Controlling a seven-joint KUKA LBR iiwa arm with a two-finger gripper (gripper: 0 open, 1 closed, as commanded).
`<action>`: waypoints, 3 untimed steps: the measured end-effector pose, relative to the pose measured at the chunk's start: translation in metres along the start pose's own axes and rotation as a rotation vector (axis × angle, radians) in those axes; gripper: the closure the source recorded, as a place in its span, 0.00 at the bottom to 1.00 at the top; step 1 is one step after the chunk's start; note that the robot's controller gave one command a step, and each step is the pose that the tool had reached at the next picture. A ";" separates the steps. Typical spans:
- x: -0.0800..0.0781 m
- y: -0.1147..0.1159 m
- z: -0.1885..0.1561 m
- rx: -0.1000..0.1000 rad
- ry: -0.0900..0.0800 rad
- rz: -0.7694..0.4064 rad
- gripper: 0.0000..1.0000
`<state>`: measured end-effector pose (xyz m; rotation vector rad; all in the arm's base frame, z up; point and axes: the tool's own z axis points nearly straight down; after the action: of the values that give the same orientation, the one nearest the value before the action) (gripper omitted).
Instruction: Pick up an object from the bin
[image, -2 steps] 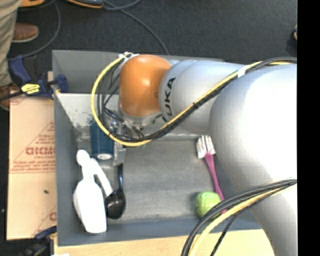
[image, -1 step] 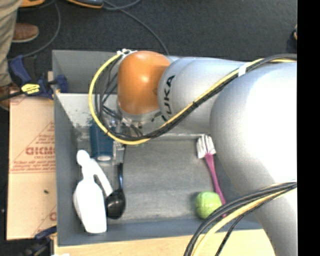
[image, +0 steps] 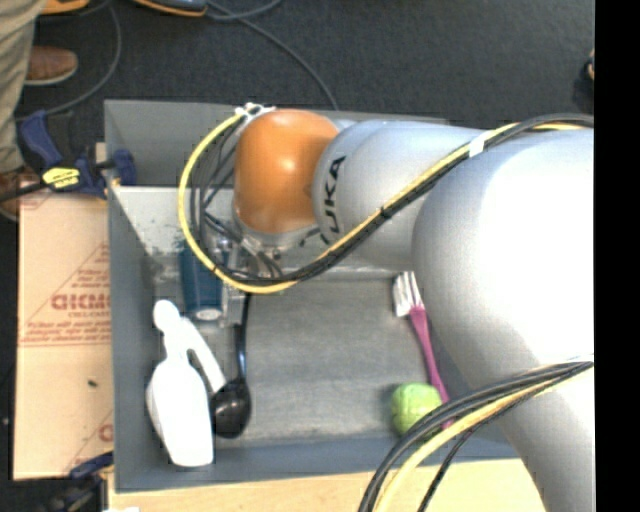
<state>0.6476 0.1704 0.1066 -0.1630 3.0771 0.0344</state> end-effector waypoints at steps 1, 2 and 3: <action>0.010 -0.060 0.013 0.016 0.030 0.422 1.00; 0.010 -0.060 0.013 0.015 0.030 0.423 1.00; 0.023 -0.041 0.015 0.021 0.028 0.765 1.00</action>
Offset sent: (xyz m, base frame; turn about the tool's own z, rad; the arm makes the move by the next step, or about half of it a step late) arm 0.0000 0.0000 0.0000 0.0000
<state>0.6297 0.1278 0.0891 1.0093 2.9522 0.0337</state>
